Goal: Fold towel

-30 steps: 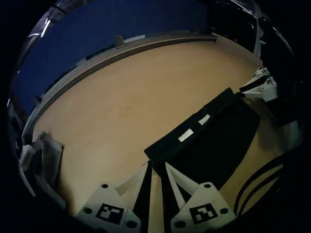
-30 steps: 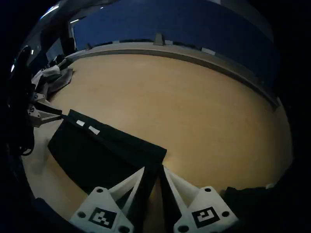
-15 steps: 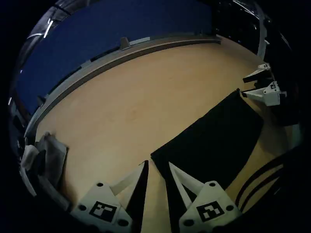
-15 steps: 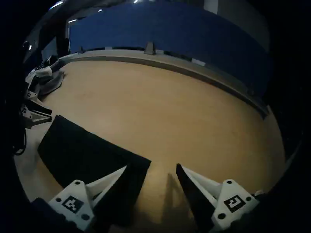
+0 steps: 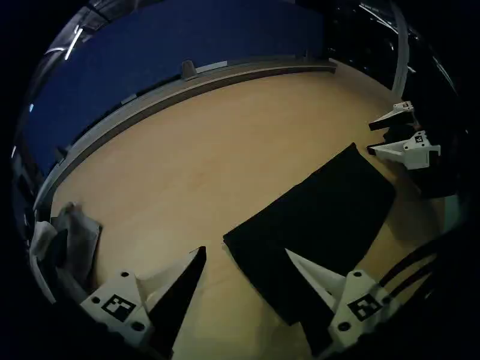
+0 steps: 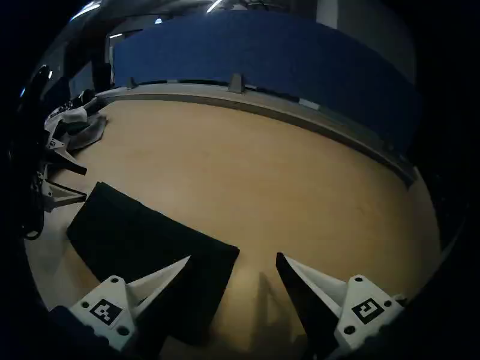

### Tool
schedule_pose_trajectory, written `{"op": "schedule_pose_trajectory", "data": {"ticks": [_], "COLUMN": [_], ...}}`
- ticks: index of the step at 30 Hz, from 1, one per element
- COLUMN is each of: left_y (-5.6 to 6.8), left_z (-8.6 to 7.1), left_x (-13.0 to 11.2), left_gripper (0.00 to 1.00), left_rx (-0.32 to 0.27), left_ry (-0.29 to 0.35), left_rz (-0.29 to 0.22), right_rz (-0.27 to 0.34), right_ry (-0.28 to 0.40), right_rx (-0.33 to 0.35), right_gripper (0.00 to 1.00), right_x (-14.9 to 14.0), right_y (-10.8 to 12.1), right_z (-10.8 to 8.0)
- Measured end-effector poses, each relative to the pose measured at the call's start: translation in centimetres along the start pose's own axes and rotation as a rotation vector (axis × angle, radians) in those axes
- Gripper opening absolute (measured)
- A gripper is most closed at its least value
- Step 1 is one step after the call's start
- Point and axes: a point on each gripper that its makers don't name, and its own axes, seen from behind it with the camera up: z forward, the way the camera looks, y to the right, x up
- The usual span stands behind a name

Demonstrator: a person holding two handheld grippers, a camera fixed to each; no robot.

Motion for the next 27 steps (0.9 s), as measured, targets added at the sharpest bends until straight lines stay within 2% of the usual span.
{"op": "schedule_pose_trajectory", "data": {"ticks": [1, 8, 14, 27], "left_y": [0.0, 0.4, 0.8, 2.5], "left_z": [0.0, -0.5, -1.8, -5.0], "left_x": [0.0, -0.1, -0.6, -4.9], "left_gripper": [0.91, 0.91, 0.91, 0.91], "left_rx": [0.001, 0.003, 0.005, 0.015], "left_ry": [0.001, 0.008, 0.02, 0.008], "left_rz": [0.002, 0.016, -0.003, -0.032], "right_rz": [0.001, 0.001, -0.007, 0.002], "right_ry": [0.0, -0.007, -0.023, -0.06], "right_rx": [0.004, 0.021, 0.046, 0.092], "right_gripper": [1.0, 1.0, 1.0, 1.0], "right_x": [-0.1, -0.7, -1.9, -5.9], "right_y": [-0.1, -0.6, -1.5, -3.6], "right_z": [-0.1, -0.8, -1.6, -3.7]}}
